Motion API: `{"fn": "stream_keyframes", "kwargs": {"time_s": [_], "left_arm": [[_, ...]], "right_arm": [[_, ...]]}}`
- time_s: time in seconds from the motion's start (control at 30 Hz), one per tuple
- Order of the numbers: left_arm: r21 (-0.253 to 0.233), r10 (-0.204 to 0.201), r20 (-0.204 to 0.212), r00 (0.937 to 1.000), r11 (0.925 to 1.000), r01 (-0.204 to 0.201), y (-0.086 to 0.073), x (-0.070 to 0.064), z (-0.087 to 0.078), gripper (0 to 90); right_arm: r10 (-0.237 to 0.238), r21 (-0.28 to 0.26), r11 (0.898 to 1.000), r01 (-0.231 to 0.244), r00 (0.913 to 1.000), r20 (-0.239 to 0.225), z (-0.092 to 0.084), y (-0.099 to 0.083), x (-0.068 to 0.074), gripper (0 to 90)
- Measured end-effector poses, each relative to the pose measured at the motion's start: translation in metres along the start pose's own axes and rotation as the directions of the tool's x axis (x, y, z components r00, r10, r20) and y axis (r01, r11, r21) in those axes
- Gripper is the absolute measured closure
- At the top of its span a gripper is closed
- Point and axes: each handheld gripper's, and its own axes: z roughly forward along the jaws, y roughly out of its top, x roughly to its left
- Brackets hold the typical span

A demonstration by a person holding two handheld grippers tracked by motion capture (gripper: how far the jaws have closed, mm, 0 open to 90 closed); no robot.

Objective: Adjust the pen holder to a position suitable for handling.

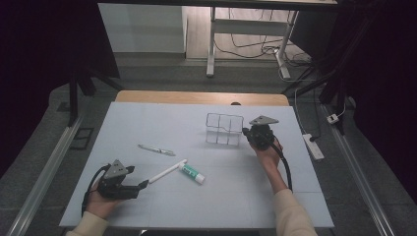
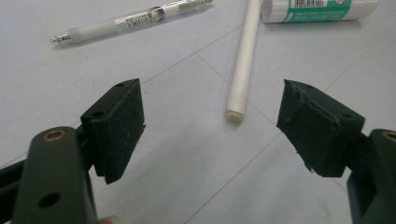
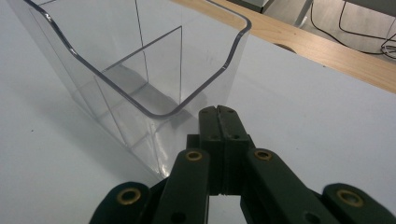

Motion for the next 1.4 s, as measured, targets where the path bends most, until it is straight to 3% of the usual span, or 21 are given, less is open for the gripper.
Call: {"fn": "stream_keyframes", "kwargs": {"time_s": [0.77, 1.4], "left_arm": [[0.005, 0.003, -0.006, 1.0, 1.0, -0.002, -0.001, 0.001, 0.0, 22.9], [-0.002, 0.0, 0.003, 1.0, 1.0, 0.0, -0.001, 0.001, -0.001, 22.9]], "right_arm": [[-0.02, -0.009, 1.0, 0.02, 0.9998, -0.004, 0.011, 0.008, 0.013, 88.8], [0.036, -0.016, 0.999, -0.035, 0.9993, 0.012, 0.018, 0.02, 0.016, 88.8]]}}
